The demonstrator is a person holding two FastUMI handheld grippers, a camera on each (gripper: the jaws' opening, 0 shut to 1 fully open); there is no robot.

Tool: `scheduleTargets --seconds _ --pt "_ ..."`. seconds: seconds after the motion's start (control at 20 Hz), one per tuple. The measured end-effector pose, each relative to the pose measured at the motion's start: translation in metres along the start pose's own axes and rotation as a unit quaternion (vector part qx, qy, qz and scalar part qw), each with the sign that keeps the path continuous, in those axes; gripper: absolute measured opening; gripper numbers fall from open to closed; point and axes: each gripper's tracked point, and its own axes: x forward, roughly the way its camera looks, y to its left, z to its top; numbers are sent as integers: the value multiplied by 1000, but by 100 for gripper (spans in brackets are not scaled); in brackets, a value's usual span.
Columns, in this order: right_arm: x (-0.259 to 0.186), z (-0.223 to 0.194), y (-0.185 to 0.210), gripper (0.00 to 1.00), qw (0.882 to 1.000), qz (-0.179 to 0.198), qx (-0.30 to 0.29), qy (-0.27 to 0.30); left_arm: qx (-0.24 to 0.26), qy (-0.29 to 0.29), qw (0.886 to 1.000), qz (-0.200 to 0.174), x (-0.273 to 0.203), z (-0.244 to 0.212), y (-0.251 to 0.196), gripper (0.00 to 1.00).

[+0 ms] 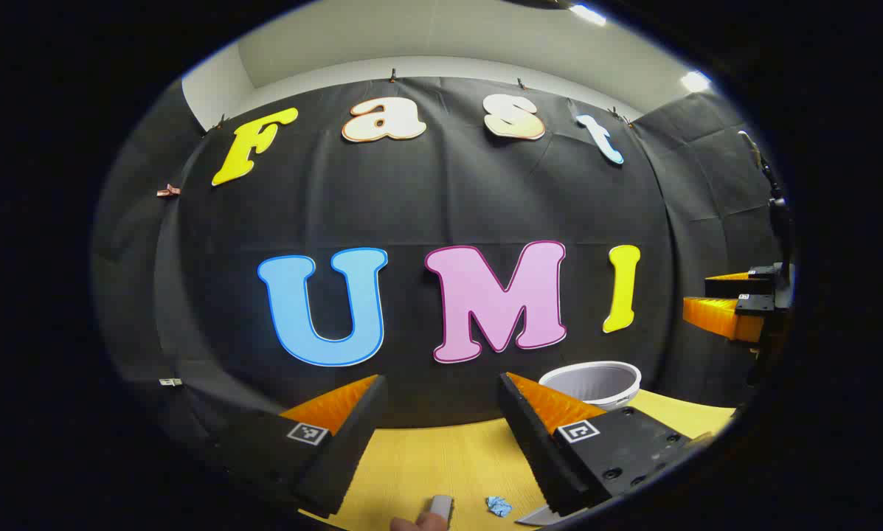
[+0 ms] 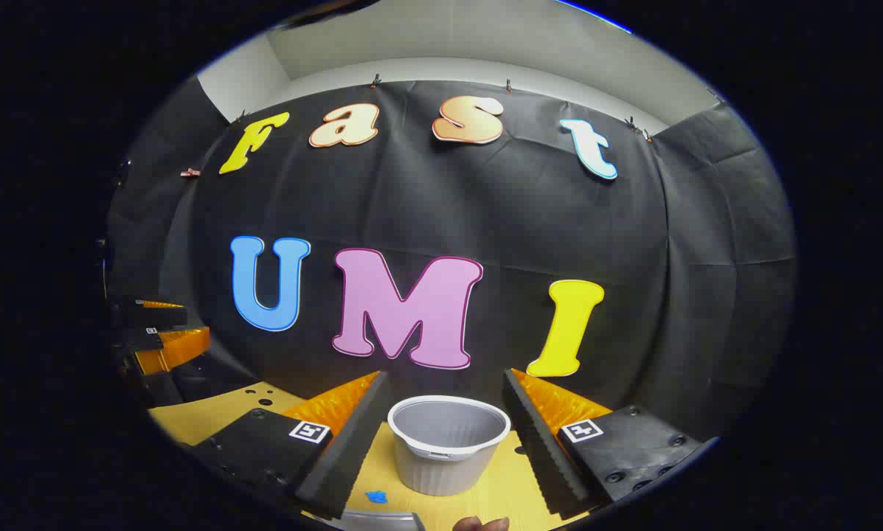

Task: Pick up the small broom and dustpan from the desktop, sweep the trash into the dustpan with the broom, and then empty the trash into the garbage bin.

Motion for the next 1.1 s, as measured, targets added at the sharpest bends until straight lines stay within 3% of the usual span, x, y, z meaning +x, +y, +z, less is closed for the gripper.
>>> scheduleTargets --seconds 0.5,0.7,0.9,1.1 --pt "2 -10 8 97 1000 8 11 20 -2 14 1000 4 2 -6 7 97" --pt "-6 -15 19 97 999 29 18 34 -2 18 1000 7 -4 -6 9 97" --pt "-31 -49 30 97 993 70 0 91 -1 26 1000 12 -6 -14 16 97" --pt "-72 -103 41 98 978 102 -4 179 -5 33 999 23 -15 -20 24 97"
